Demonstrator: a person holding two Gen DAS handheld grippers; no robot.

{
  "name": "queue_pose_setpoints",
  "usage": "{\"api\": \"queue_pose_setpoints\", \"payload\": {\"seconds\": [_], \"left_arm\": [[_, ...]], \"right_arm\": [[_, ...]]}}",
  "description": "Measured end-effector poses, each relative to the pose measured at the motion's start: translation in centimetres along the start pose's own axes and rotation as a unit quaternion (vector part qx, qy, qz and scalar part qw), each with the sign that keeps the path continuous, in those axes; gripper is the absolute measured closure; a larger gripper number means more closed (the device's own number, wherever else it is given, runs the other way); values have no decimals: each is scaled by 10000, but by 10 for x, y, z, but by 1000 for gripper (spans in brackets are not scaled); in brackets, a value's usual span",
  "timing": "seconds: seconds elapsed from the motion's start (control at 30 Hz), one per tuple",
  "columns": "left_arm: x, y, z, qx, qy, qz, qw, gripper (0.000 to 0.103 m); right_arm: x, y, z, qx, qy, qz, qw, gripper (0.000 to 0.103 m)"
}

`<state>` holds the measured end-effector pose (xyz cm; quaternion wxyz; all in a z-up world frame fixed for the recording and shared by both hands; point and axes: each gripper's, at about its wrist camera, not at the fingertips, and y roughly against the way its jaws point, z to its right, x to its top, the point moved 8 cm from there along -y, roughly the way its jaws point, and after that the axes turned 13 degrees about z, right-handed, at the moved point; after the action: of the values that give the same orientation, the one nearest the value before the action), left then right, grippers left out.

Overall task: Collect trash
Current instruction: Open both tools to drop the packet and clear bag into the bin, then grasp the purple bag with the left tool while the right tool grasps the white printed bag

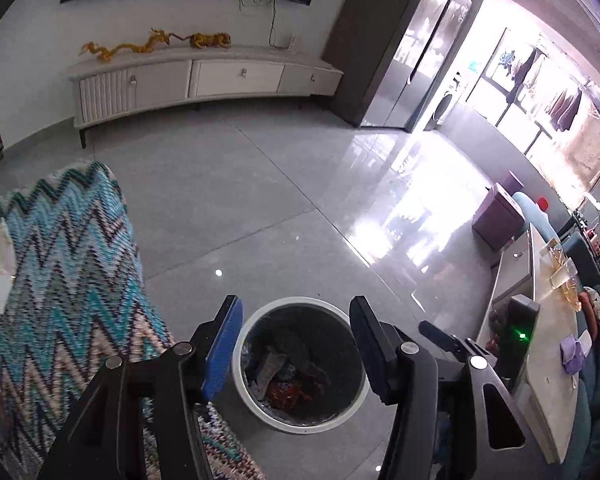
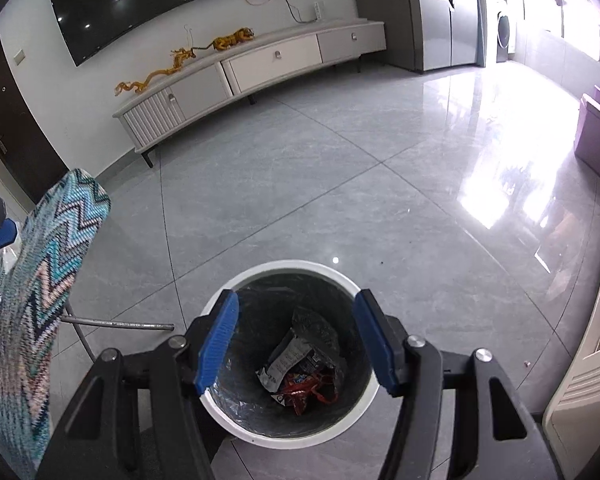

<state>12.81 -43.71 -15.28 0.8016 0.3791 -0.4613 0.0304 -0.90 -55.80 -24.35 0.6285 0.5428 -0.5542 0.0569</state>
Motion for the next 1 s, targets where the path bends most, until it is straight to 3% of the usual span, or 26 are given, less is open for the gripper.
{"api": "queue_pose_setpoints", "payload": {"seconds": [0.23, 0.4, 0.67, 1.0], "left_arm": [[24, 89, -35, 319, -64, 610, 9976, 50], [20, 150, -74, 655, -10, 890, 9939, 39], [-16, 232, -166, 1353, 135, 1008, 9856, 38], [-75, 322, -291, 2179, 826, 1109, 9661, 38]], "right_arm": [[62, 88, -56, 448, 294, 878, 9947, 44], [83, 145, -119, 986, 656, 1289, 9846, 44], [77, 182, -213, 1682, 1138, 1321, 9702, 44], [56, 199, -301, 2368, 1483, 1158, 9532, 44]]}}
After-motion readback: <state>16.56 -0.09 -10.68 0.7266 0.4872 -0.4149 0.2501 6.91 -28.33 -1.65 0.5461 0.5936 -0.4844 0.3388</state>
